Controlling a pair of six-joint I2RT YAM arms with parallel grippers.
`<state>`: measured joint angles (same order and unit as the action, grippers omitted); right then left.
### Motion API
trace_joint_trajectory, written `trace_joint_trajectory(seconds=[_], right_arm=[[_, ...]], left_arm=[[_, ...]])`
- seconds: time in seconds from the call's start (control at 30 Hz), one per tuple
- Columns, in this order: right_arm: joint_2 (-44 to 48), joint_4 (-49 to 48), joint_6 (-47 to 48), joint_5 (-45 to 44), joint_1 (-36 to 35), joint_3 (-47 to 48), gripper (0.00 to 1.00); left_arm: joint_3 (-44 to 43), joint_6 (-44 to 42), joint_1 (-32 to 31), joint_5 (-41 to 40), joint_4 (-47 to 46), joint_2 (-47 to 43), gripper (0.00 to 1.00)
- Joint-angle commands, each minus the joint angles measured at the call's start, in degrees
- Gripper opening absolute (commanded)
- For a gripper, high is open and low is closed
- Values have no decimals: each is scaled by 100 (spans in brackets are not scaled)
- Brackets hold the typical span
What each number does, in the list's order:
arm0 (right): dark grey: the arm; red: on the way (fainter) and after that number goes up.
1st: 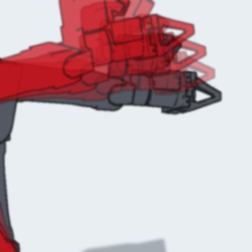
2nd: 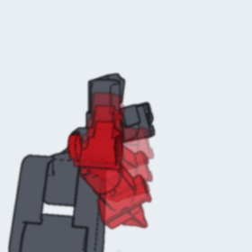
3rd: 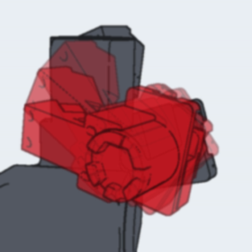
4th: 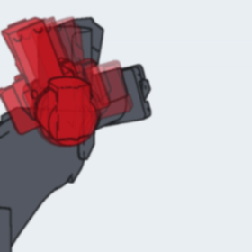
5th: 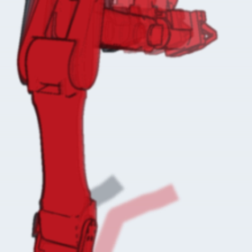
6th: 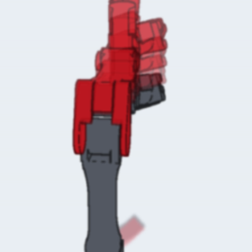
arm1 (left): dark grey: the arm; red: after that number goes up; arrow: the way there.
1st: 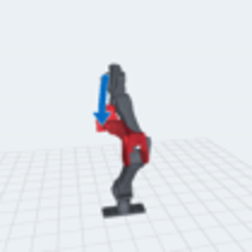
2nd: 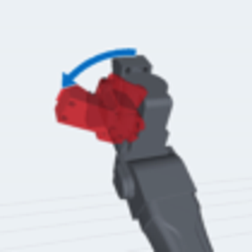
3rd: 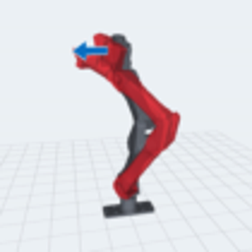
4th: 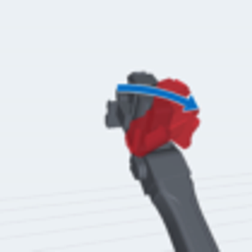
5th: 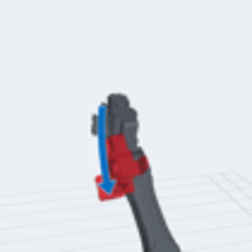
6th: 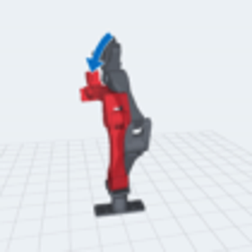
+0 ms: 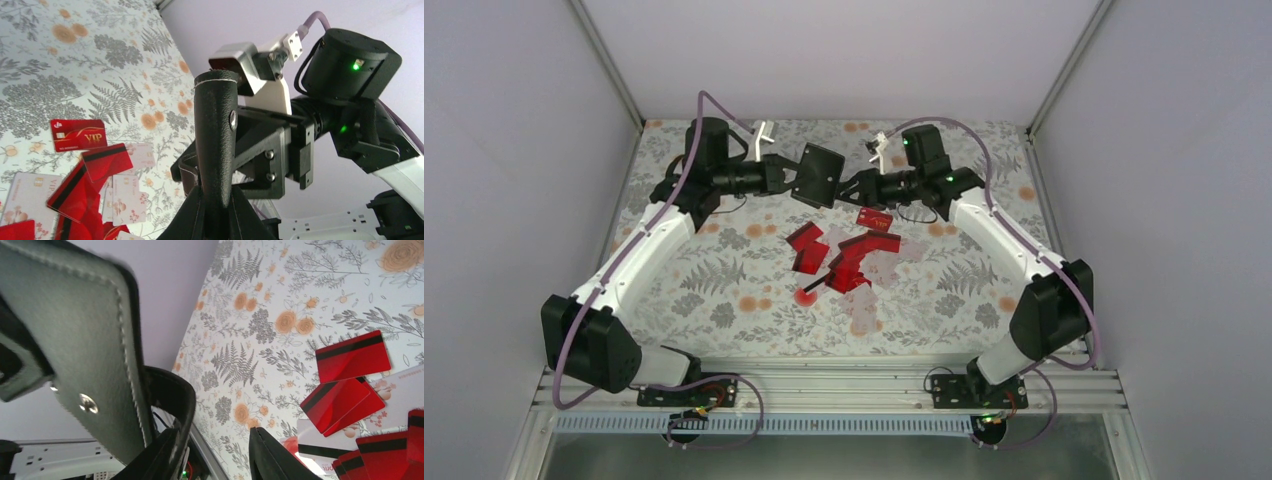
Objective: Put the credit cards into the card holder
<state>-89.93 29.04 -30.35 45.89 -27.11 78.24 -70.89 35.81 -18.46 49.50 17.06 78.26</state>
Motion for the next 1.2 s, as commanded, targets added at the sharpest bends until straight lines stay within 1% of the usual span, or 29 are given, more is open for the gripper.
trace_joint_trajectory(seconds=[0.0,0.13,0.33,0.5,0.73,0.87,1.0,1.17], right_arm=[[58,-284,223,715,193,319,36],[62,-12,612,930,300,393,36],[194,-274,586,1249,465,-1,36],[137,-581,556,2130,470,82,36],[67,-543,698,3132,470,497,37],[-27,-328,810,3239,468,724,37],[-105,-467,648,3066,470,761,36],[-248,-932,283,2936,429,711,33]], left_arm=[[138,137,-8,383,-248,-109,2],[185,348,-2,552,-514,-96,2],[81,550,-3,852,-763,-3,2],[73,713,-10,1207,-984,84,2],[3,954,-9,1373,-1200,163,2],[-83,1110,-8,1421,-1356,201,2],[-111,1174,-11,1468,-1464,247,2],[-6,1366,-23,1530,-1730,255,2]])
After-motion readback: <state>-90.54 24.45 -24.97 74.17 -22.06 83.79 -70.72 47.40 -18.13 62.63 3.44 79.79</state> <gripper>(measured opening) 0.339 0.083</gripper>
